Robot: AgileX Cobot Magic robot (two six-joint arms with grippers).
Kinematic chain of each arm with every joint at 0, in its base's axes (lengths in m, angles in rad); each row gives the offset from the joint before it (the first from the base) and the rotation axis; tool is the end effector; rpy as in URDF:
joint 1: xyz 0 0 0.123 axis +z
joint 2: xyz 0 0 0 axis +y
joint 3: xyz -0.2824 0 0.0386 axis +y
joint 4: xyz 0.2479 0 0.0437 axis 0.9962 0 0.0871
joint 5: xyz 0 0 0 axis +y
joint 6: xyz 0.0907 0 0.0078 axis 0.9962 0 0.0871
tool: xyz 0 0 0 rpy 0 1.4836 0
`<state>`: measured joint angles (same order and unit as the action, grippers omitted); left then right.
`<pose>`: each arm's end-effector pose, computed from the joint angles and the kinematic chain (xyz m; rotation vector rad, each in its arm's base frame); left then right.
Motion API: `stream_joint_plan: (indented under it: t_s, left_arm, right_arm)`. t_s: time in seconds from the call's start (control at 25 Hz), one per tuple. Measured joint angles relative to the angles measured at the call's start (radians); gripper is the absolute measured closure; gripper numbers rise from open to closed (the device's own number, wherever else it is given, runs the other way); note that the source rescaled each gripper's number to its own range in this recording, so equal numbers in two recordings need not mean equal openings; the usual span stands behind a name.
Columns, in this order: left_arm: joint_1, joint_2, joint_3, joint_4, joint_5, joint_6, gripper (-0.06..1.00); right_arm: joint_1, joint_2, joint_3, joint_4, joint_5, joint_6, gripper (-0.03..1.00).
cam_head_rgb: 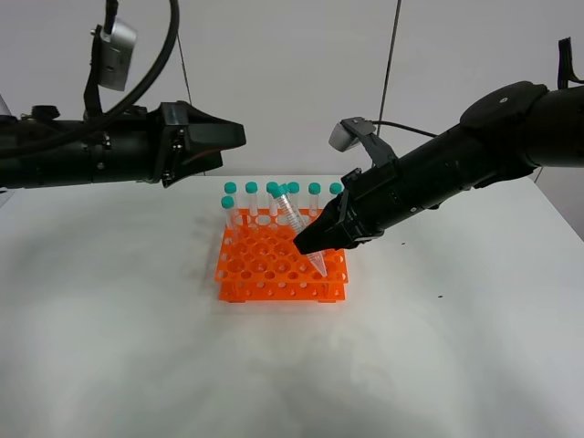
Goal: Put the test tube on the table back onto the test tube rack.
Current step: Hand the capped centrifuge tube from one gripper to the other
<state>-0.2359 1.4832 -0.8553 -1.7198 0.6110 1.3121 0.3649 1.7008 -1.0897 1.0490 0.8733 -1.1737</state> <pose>0.2873 -0.1223 0.2657 0.1939 2.0676 -1.0279 0.2924 0.1765 0.2322 -1.0825 2.2534 0.9562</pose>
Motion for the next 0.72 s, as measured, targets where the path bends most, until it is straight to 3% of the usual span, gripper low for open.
stream_joint_plan:
  t_s: [0.16, 0.72]
  left_arm:
    - [-0.044, 0.061, -0.056, -0.008, -0.009, 0.014, -0.06]
    - [-0.172, 0.124, -0.061, -0.007, -0.019, 0.051, -0.06]
  right_arm:
    - [0.0, 0.0, 0.0, 0.0, 0.009, 0.0, 0.93]
    - [0.0, 0.0, 0.0, 0.001, 0.012, 0.0, 0.93]
